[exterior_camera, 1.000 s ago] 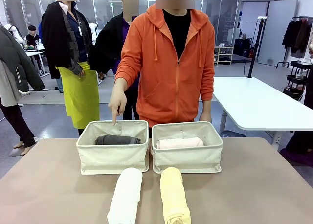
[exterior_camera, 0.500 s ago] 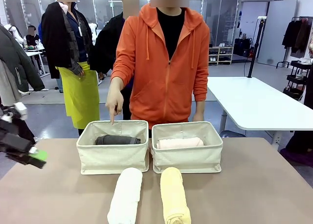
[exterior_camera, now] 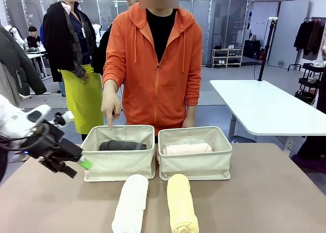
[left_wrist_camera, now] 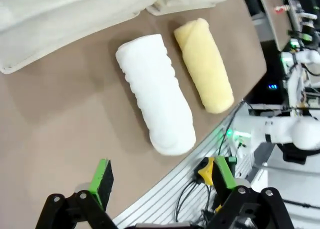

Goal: Divide the towels into two baskets.
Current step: Pick up one hotel-folded towel from the bottom of the table and place it in the Fabric basket indicated by the person.

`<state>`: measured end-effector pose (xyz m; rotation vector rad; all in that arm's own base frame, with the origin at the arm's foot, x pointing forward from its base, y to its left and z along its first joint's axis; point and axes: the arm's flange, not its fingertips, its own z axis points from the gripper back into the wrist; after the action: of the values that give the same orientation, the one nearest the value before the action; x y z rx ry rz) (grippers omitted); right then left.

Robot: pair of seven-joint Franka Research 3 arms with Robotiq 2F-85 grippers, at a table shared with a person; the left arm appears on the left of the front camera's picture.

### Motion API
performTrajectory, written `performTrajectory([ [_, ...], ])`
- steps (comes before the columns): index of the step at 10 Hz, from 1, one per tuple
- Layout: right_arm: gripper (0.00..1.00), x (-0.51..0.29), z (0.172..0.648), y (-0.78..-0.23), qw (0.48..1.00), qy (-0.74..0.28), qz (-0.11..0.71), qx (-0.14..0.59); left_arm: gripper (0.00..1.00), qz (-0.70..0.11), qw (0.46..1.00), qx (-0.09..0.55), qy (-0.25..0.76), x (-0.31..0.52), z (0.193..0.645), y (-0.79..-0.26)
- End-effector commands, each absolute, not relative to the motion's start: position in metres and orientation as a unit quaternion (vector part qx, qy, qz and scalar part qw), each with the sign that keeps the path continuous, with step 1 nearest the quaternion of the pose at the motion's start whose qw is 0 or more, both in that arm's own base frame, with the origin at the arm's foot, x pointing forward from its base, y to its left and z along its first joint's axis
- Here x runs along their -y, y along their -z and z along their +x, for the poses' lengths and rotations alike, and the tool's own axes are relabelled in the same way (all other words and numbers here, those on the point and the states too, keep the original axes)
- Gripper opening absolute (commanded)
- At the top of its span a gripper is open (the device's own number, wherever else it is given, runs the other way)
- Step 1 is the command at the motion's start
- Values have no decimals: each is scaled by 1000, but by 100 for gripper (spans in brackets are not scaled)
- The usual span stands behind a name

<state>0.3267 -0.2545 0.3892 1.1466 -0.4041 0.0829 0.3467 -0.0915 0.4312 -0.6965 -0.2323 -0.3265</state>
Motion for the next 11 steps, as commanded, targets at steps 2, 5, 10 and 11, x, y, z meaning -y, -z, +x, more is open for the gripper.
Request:
performTrajectory([
  [2,100,255,326,-392,821,-47,537,189,100,-296,943,111,105,133,300,-380],
  [5,100,255,326,-392,821,-47,537,189,100,-301,940,102,121,145,348,-407],
  [10,100,255,326,-392,821,-47,537,189,100,-305,940,102,114,148,349,-402],
  [11,100,255,326,-392,821,-47,537,189,100,-307,947,79,56,167,355,-395],
])
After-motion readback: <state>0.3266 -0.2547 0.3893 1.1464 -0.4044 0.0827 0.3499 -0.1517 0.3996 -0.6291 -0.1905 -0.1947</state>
